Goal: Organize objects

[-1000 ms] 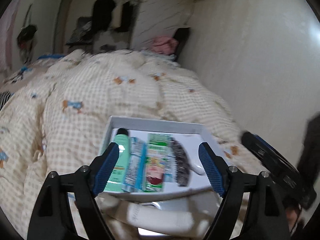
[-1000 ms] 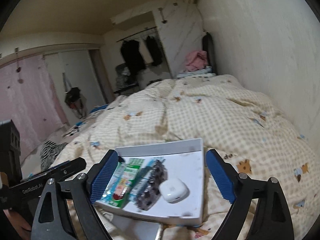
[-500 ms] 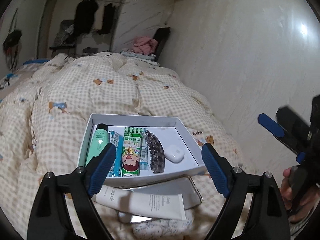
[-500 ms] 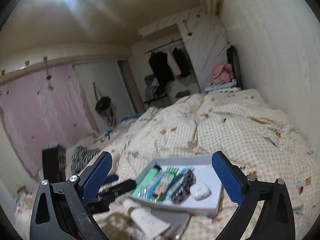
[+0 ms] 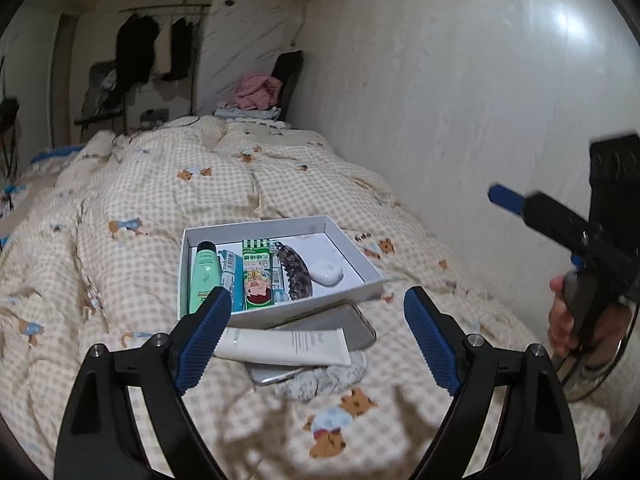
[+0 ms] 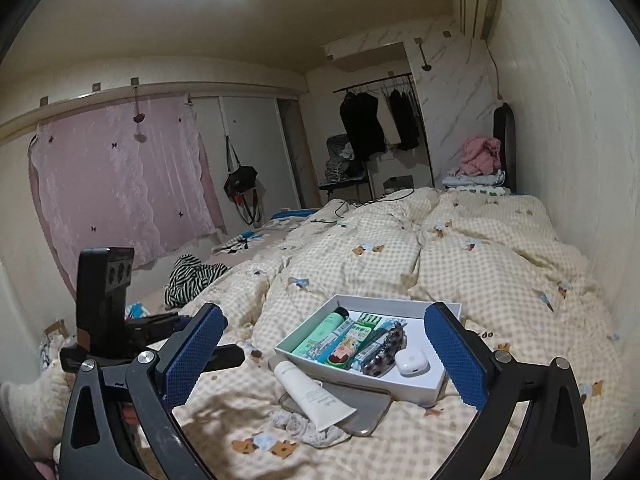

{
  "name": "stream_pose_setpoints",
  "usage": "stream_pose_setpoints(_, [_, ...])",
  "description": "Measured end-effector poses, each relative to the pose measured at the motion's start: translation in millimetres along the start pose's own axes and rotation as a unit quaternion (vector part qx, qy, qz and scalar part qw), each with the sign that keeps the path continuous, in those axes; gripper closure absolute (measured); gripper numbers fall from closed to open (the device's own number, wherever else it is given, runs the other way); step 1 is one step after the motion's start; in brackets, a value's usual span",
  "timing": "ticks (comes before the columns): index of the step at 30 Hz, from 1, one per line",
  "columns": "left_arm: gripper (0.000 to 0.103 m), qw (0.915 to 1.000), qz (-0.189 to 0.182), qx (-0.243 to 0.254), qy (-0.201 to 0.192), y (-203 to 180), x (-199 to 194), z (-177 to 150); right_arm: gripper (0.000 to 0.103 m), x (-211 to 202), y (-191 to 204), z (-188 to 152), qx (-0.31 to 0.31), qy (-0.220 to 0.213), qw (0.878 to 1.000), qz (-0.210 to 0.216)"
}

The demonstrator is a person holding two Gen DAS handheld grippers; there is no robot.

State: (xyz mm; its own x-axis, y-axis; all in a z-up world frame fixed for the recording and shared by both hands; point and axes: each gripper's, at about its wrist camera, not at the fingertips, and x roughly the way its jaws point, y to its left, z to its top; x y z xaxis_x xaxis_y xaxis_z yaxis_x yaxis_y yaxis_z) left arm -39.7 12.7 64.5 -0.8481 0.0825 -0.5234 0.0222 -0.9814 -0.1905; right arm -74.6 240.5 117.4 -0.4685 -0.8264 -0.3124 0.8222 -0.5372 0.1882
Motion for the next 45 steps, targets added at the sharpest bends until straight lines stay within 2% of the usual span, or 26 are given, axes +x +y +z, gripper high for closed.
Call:
stream_pose_setpoints(3, [0.014, 0.9996, -0.006, 0.019, 0.019, -7, 2, -11, 0.000, -1, 12, -5, -0.004, 0.024, 1.000, 0.016])
stream_pose_setpoints(6, [0.014, 0.9990, -0.019, 0.009, 0.039, -9, 11, -26, 0.000, 10, 15, -9, -0.016, 0.080, 0.995, 0.056])
stream_pose_setpoints(8, [0.014, 0.9986, -0.015, 0.005, 0.050, -9, 17, -33, 0.000, 12, 13, -18, -0.023, 0.095, 0.994, 0.047])
stream_pose_setpoints(15, [0.014, 0.9967, 0.014, 0.023, 0.077, -14, 43, -64, 0.000, 29, 6, -46, -0.005, 0.110, 0.994, 0.004])
stream_pose_setpoints(20, [0.014, 0.9942, 0.004, 0.007, 0.107, -9, 60, -74, 0.000, 57, 15, -63, -0.019, 0.125, 0.992, -0.017])
stream_pose_setpoints(25, [0.014, 0.9933, -0.004, -0.028, 0.112, 3, 64, -79, 0.000, 77, 17, -80, -0.015, 0.136, 0.990, -0.028])
stream_pose_setpoints(31, [0.014, 0.9906, -0.016, -0.068, 0.118, 15, 67, -81, 0.000, 85, 5, -83, 0.008, 0.138, 0.990, -0.032])
stream_pose_setpoints(33, [0.015, 0.9895, -0.028, -0.079, 0.118, 18, 67, -81, 0.000, 87, -1, -85, 0.023, 0.136, 0.990, -0.033])
stream_pose_setpoints(34, [0.020, 0.9889, -0.030, -0.085, 0.118, 19, 67, -79, 0.000, 87, -6, -86, 0.034, 0.135, 0.990, -0.033])
stream_pose_setpoints(35, [0.029, 0.9873, -0.030, -0.090, 0.127, 19, 70, -77, 0.000, 87, -11, -87, 0.047, 0.134, 0.989, -0.032])
stream_pose_setpoints(37, [0.036, 0.9839, -0.039, -0.086, 0.152, 18, 79, -71, 0.000, 86, -21, -88, 0.072, 0.131, 0.988, -0.033])
stream_pose_setpoints(40, [0.037, 0.9789, -0.047, -0.085, 0.180, 15, 94, -62, 0.000, 83, -33, -91, 0.101, 0.127, 0.986, -0.037])
stream_pose_setpoints(45, [0.037, 0.9694, -0.019, -0.084, 0.230, 9, 124, -59, 0.000, 84, -45, -94, 0.127, 0.127, 0.983, -0.036])
